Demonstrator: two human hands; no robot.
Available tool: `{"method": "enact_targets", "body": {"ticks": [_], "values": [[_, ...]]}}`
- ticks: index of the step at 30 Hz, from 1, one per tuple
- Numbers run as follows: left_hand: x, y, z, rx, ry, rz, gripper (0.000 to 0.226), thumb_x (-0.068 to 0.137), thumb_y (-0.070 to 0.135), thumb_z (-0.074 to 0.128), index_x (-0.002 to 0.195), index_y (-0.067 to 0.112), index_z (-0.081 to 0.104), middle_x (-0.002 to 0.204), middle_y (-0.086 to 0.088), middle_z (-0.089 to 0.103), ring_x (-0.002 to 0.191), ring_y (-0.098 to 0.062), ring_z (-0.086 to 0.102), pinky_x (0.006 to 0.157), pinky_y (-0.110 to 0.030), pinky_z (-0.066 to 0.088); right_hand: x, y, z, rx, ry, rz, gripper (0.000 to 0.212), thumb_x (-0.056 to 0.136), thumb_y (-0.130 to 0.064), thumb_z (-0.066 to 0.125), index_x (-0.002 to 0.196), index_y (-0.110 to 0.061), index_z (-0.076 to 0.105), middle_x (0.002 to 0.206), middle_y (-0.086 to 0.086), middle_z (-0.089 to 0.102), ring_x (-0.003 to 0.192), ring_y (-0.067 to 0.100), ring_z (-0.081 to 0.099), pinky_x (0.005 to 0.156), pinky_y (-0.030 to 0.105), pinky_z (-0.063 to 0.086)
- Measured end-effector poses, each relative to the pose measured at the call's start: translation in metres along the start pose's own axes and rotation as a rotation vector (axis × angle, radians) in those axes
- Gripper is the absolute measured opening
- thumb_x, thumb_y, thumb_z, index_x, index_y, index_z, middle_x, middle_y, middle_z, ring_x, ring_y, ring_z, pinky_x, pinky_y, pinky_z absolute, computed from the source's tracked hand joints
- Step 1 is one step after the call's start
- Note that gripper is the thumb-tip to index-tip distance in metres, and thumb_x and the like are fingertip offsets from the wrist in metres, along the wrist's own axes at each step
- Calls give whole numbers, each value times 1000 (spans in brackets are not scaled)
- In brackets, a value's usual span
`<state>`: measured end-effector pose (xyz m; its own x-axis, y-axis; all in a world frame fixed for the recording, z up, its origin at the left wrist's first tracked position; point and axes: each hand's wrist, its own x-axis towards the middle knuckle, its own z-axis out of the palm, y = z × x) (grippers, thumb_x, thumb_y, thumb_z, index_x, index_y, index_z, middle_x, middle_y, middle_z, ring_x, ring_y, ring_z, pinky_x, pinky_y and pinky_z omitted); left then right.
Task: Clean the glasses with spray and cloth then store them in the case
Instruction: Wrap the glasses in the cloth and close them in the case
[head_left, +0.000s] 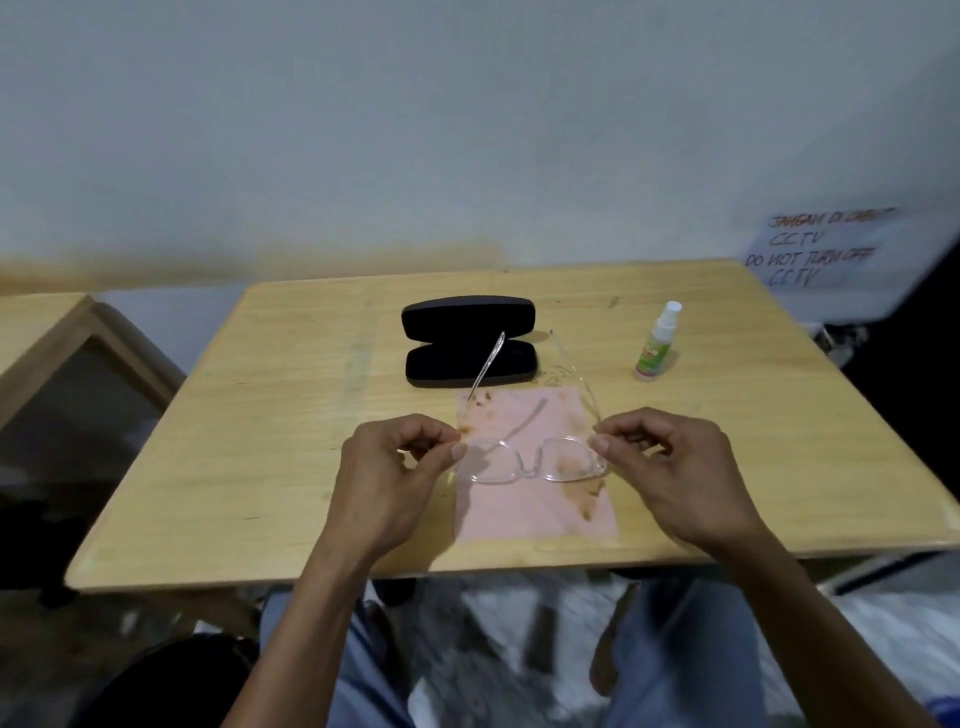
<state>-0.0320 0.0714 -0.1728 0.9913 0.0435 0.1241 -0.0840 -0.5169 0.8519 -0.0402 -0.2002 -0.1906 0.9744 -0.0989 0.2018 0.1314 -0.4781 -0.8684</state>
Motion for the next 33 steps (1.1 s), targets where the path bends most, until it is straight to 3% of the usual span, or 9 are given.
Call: {"method": "enact_targets", "body": {"ticks": [8, 12, 14, 20, 26, 29, 33], "values": [[-4, -4, 3, 8, -10, 3, 5, 80, 26, 80, 76, 27, 77, 72, 12, 74, 69, -7, 64, 63, -17, 47, -4, 7, 1, 39, -3, -10, 9, 80, -28, 81, 86, -22, 79, 75, -2, 76, 72, 17, 63, 64, 19, 49], [-6, -4, 1, 18, -10, 15, 4, 81, 26, 79, 78, 27, 77, 74, 14, 74, 70, -5, 64, 67, -21, 49, -6, 8, 2, 48, -18, -10, 7, 81, -27, 81, 86, -24, 79, 76, 0, 76, 71, 15, 62, 63, 37, 53], [-5, -4, 0, 17, 7, 18, 4, 81, 25, 79, 78, 26, 77, 75, 12, 75, 70, -4, 64, 69, -24, 49, -6, 8, 4, 61, -21, -4, 6, 80, -27, 81, 86, -25, 79, 77, -2, 76, 70, 10, 60, 62, 39, 53], [-2, -6, 1, 14, 1, 11, 5, 81, 26, 80, 77, 28, 76, 74, 10, 75, 67, -5, 62, 65, -24, 50, -3, 9, 4, 55, -12, 10, 6, 80, -24, 82, 86, -25, 78, 76, -6, 75, 70, 6, 58, 61, 33, 50], [-3, -6, 3, 15, -5, 4, 3, 81, 28, 79, 79, 28, 77, 75, 12, 75, 70, -8, 66, 67, -28, 54, -3, 9, 2, 73, -25, 7, 7, 81, -21, 81, 88, -23, 78, 72, -19, 71, 58, 0, 55, 51, 12, 39], [-3, -6, 3, 22, -12, 10, 4, 81, 30, 79, 79, 28, 77, 74, 14, 74, 71, -8, 65, 67, -28, 53, -3, 6, 1, 88, -43, -2, 9, 82, -18, 81, 90, -20, 78, 68, -12, 69, 55, -1, 53, 50, 10, 38], [-5, -5, -5, 49, -58, 20, 14, 78, 26, 82, 90, 29, 74, 83, 11, 74, 79, -7, 62, 72, -23, 48, -3, 7, -4, 71, -96, 8, 28, 84, -2, 75, 100, -25, 75, 81, -4, 72, 58, 2, 54, 50, 13, 40]]}}
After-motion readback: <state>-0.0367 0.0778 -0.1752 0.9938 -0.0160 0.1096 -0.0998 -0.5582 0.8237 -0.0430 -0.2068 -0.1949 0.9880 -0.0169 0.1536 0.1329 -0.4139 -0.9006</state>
